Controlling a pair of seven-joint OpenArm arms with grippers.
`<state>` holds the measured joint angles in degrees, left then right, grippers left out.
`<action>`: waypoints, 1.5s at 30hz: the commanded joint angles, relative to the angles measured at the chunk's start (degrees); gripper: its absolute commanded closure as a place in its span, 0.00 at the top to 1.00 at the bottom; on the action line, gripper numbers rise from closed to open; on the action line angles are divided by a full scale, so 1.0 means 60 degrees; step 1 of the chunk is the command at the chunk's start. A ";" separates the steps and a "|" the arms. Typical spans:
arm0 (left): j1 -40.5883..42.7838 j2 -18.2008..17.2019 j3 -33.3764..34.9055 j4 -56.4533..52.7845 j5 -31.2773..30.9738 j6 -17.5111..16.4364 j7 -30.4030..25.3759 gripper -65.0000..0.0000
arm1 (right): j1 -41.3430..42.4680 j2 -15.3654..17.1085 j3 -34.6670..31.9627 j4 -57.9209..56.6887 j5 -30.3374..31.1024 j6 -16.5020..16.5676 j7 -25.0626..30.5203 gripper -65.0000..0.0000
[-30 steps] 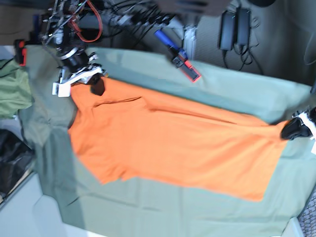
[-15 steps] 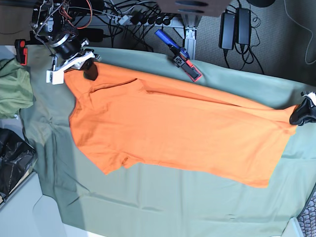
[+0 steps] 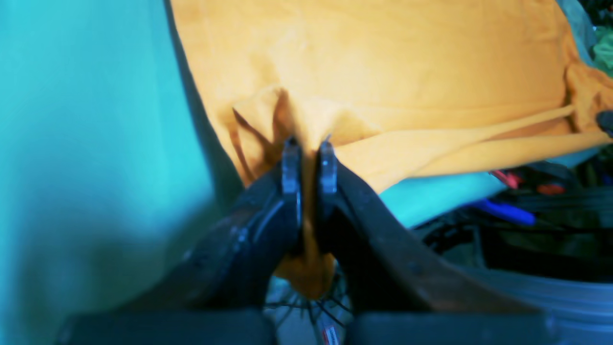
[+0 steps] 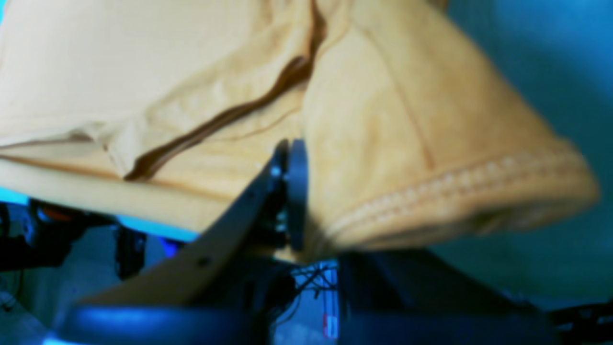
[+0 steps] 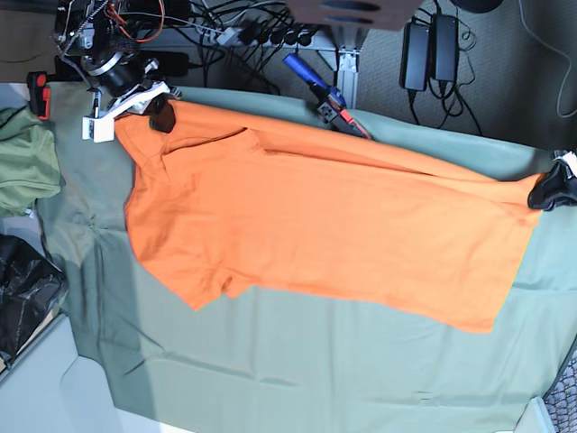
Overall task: Fold the T-shirt properly
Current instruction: 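Drag the held shirt with both grippers to straighten it flat, then release and move the left gripper to the opposite hem corner, grasp it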
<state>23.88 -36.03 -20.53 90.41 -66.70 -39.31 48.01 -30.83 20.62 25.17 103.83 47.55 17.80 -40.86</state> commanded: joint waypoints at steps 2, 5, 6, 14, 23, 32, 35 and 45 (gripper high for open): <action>0.0040 -0.0168 -0.0135 0.0127 -0.0138 -0.0115 -0.0219 0.00 | -0.0029 0.0157 0.0124 0.0142 -0.0106 0.0867 0.0168 0.00; 0.0044 -0.0098 -0.0135 0.0127 -0.0131 -0.0115 -0.0291 0.07 | -0.0029 0.0157 0.0124 0.0142 -0.0361 0.0867 0.0240 0.00; 0.0040 -0.0076 -0.0135 0.0127 -0.0127 -0.0115 -0.0342 0.15 | -0.0029 0.0153 0.0120 0.0142 -0.0361 0.0867 0.0240 0.00; -0.0109 0.0000 -0.0131 0.0127 0.0022 -0.0115 -0.1045 0.47 | -0.0029 0.0153 0.0117 0.0142 -0.0860 0.0867 0.0535 0.63; -0.1636 -0.0004 -0.0106 0.0124 0.0765 -0.0115 -0.1526 0.47 | 0.0117 0.0051 0.0601 0.0382 -0.0892 0.0863 0.0754 0.65; -0.3763 0.0004 0.2146 -0.1027 0.3209 -0.0115 -0.3107 0.46 | 0.0725 0.0062 0.2065 0.0758 -0.0903 0.0860 0.0586 0.65; -0.4907 0.0113 0.2947 -0.2441 0.4047 -0.0115 -0.3770 0.46 | 0.0721 0.0055 0.2062 0.0758 -0.0925 0.0863 0.0590 0.65; -0.8302 0.0831 0.4805 -0.8014 0.5574 -0.0115 -0.5111 0.47 | 0.0721 0.0058 0.2062 0.0758 -0.0914 0.0860 0.0586 0.65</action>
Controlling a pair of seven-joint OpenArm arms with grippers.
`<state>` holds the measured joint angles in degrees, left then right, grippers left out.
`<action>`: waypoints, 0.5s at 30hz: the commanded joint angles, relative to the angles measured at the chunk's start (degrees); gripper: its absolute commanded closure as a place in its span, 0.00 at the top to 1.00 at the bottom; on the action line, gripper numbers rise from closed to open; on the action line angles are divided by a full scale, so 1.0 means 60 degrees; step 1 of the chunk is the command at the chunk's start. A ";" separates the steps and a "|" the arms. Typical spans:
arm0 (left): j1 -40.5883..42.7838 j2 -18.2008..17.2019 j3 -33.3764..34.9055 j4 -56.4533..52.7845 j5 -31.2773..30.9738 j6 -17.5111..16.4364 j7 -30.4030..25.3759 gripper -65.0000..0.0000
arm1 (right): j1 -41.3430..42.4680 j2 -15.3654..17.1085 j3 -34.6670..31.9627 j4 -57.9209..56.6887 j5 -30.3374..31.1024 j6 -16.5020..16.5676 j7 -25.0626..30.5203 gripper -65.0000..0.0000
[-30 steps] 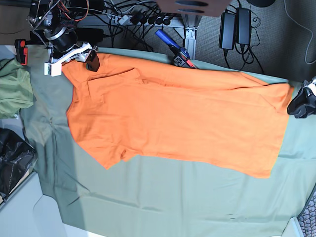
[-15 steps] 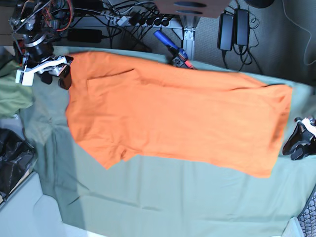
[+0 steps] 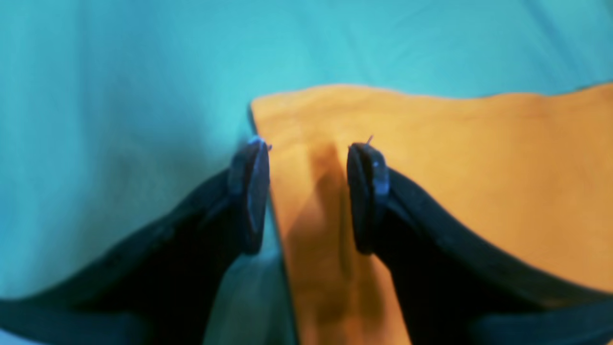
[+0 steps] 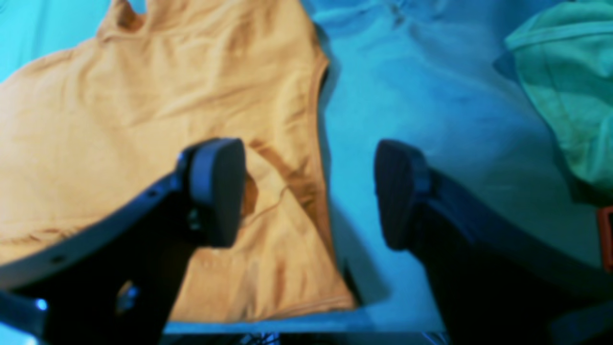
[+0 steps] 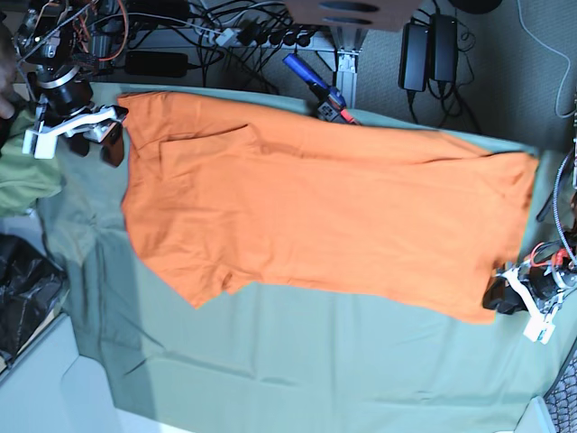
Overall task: Fold the T-shirt properly
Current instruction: 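Release and move the left gripper to the opposite hem corner, grasp it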
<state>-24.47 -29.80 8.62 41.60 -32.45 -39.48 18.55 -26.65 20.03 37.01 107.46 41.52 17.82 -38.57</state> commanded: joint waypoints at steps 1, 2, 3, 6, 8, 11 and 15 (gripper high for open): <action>-0.0350 -0.0178 -0.0015 -0.0102 -0.0142 -0.0086 -0.0197 0.47 | 0.0025 0.0157 0.0087 0.0153 0.0091 0.0860 0.0204 0.65; -0.0368 -0.0160 -0.0011 -0.0204 -0.0164 -0.0086 -0.0197 0.47 | 0.0025 0.0157 0.0087 0.0153 0.0109 0.0860 0.0204 0.65; -0.0364 -0.0138 -0.0011 -0.0208 -0.0189 -0.0086 -0.0178 0.47 | 0.0025 0.0157 0.0087 0.0153 0.0135 0.0856 0.0204 0.65; -0.0357 0.0000 -0.0007 -0.0204 -0.0317 -0.0086 0.0204 0.46 | 0.0029 0.0157 0.0087 0.0153 0.0153 0.0856 0.0208 0.65; -0.0335 0.0146 -0.0007 -0.0204 -0.0754 -0.0086 0.0543 0.46 | 0.0029 0.0157 0.0087 0.0153 0.0157 0.0856 0.0208 0.65; -0.0335 0.0397 -0.0007 -0.0204 -0.1169 -0.0086 0.1016 0.46 | 0.0029 0.0157 0.0087 0.0153 0.0157 0.0860 0.0208 0.65; -0.0335 0.0605 -0.0007 -0.0200 -0.1366 -0.0086 0.1217 0.27 | 0.0047 0.0157 0.0087 0.0153 0.0153 0.0856 0.0208 0.65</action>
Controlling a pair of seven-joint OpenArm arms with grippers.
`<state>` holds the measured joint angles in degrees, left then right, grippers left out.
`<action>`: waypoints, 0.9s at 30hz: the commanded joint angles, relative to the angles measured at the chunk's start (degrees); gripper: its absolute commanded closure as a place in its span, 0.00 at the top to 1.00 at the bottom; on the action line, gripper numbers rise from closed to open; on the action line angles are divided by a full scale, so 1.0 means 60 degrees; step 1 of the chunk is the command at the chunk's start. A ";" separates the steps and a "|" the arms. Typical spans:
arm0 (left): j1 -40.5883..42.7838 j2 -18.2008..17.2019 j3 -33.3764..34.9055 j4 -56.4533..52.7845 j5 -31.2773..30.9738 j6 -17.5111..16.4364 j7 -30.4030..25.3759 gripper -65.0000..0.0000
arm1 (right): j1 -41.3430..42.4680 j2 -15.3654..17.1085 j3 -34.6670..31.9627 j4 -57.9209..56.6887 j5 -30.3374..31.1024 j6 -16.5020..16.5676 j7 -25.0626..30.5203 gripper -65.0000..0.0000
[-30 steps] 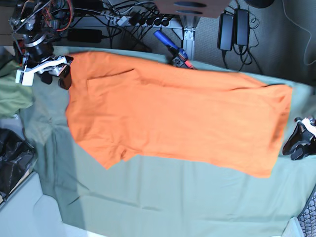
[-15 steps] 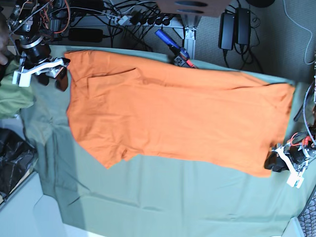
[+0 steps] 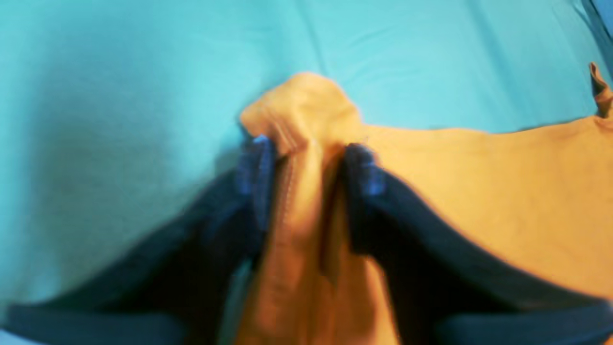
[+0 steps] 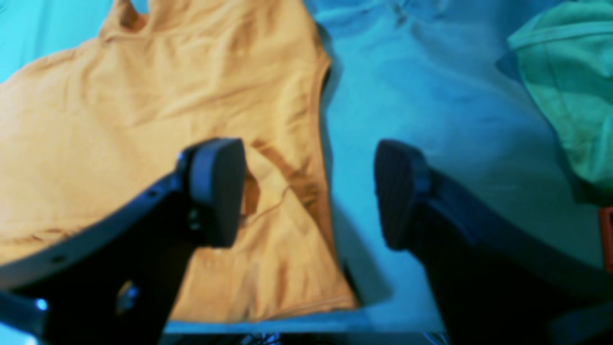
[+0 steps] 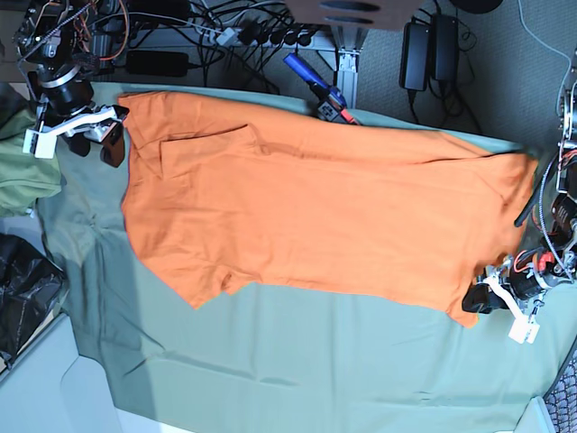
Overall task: Fold the T-shirt properly
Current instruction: 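Release and move the left gripper to the opposite hem corner, grasp it, then move the right gripper along the shirt edge to the sleeve corner, grasp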
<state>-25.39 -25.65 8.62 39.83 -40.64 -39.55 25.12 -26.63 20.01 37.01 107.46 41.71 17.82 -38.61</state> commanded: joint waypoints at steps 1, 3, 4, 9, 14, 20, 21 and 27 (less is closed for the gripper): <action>-0.0182 -0.0076 -0.0007 0.0095 -0.0058 -0.0075 0.0146 0.20 | 0.0047 0.0160 0.0087 0.0153 0.0124 0.0860 0.0215 0.65; -0.0186 -0.0091 -0.0011 0.0098 -0.0051 -0.0075 0.0153 0.01 | 0.0047 0.0160 0.0087 0.0153 0.0120 0.0856 0.0219 0.65; -0.0189 -0.0098 -0.0011 0.0102 -0.0044 -0.0075 0.0178 0.00 | 0.0047 0.0164 0.0087 0.0153 0.0120 0.0856 0.0222 0.65; -0.0186 -0.0124 -0.0011 0.0113 -0.0044 -0.0075 0.0474 0.00 | 0.0317 0.0215 0.0087 0.0153 0.0120 0.0852 0.0219 0.65; -0.0186 -0.0135 -0.0011 0.0120 -0.0091 -0.0075 0.0605 0.00 | 0.1184 0.0364 0.0087 0.0149 -0.0011 0.0852 0.0219 0.65; -0.0182 -0.0171 -0.0011 0.0237 -0.0091 -0.0075 0.0820 0.00 | 0.2863 0.0372 0.0058 -0.0627 -0.0302 0.0856 0.0375 0.65; -0.0182 -0.0175 -0.0011 0.0299 -0.0080 -0.0075 0.0820 0.00 | 0.3187 0.0401 0.0011 -0.0980 -0.0368 0.0856 0.0437 0.65; -0.0182 -0.0175 -0.0011 0.0648 -0.0036 -0.0075 0.0816 0.00 | 0.5614 0.0954 -0.1005 -0.4422 -0.0397 0.0867 0.0477 0.65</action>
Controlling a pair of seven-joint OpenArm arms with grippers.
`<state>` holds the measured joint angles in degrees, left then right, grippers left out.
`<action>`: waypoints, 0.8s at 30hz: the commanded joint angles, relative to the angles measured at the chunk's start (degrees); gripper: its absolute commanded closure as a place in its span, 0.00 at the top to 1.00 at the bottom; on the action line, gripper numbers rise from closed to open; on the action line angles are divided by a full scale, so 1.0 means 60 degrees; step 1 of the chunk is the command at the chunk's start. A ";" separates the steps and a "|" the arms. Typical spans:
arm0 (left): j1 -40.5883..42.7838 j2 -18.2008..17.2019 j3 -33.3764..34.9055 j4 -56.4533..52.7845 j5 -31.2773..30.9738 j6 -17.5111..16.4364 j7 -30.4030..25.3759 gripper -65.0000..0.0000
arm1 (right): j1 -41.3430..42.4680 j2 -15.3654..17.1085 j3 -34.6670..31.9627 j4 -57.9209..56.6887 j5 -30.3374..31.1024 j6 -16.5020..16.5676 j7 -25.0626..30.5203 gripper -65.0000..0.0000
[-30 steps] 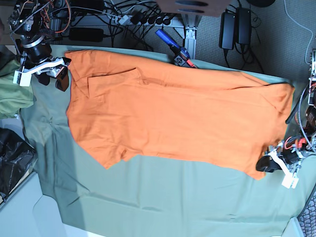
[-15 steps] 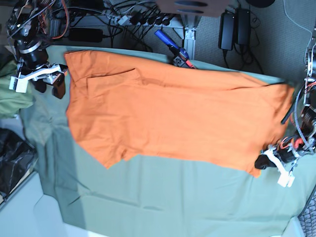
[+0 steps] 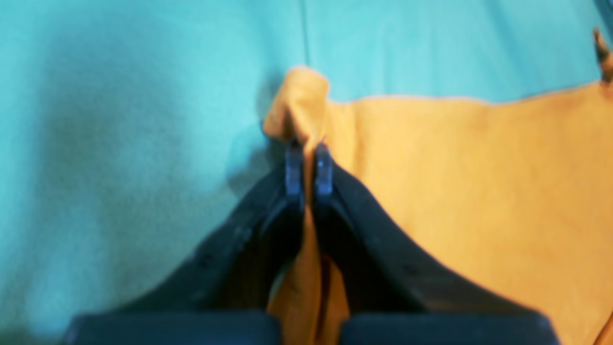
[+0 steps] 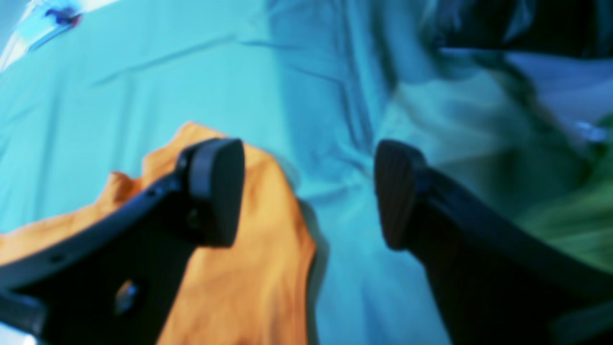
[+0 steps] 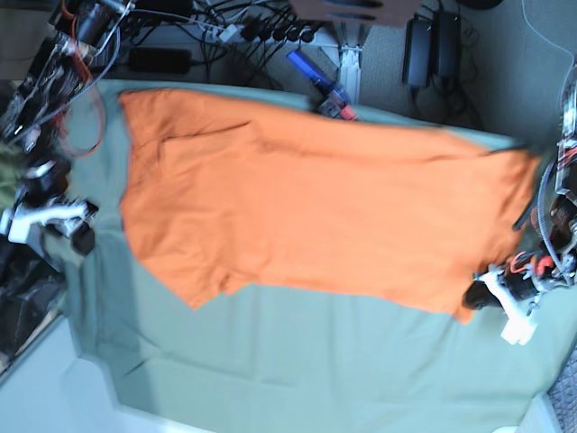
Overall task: Fold the T-shirt properly
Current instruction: 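Move the right gripper along the shirt edge to the sleeve corner, grasp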
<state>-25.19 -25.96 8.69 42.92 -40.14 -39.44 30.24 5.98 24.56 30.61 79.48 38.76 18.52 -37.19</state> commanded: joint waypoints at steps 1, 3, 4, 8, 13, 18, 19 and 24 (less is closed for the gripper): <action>-0.0215 -0.0124 -0.0022 0.0135 -0.0120 -0.0093 -0.0040 0.00 | 0.0659 0.0280 -0.0208 -0.0452 0.0091 0.0750 0.0233 0.65; -0.0219 -0.0124 -0.0022 0.0135 -0.0120 -0.0093 -0.0040 0.00 | 0.1599 0.0375 -0.0743 -0.1818 -0.0095 0.0852 0.0240 0.65; -0.0219 -0.0124 -0.0022 0.0135 -0.0120 -0.0093 -0.0044 0.00 | 0.2044 0.0375 -0.0991 -0.2455 -0.0248 0.0933 0.0262 0.65; -0.0215 -0.0120 -0.0022 0.0135 -0.0127 -0.0093 -0.0069 0.00 | 0.3293 0.0361 -0.1993 -0.4342 -0.0324 0.1009 0.0423 0.65; -0.0219 -0.0120 -0.0022 0.0135 -0.0131 -0.0093 -0.0102 0.00 | 0.3843 0.0306 -0.3228 -0.5173 -0.0321 0.1242 0.0455 0.65; -0.0215 -0.0124 -0.0022 0.0135 -0.0135 -0.0093 -0.0073 0.00 | 0.3836 0.0127 -0.4222 -0.5169 -0.0317 0.1242 0.0444 0.65; -0.0219 -0.0120 -0.0022 0.0135 -0.0135 -0.0093 -0.0076 0.00 | 0.3836 0.0062 -0.4357 -0.5169 -0.0317 0.1242 0.0444 0.65; -0.0215 -0.0124 -0.0022 0.0135 -0.0138 -0.0093 -0.0076 0.00 | 0.3836 -0.0379 -0.4517 -0.5158 -0.0164 0.1246 0.0306 0.65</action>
<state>-25.08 -26.00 8.69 42.98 -40.21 -39.44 30.06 27.79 22.04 3.62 47.90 37.17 19.59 -33.87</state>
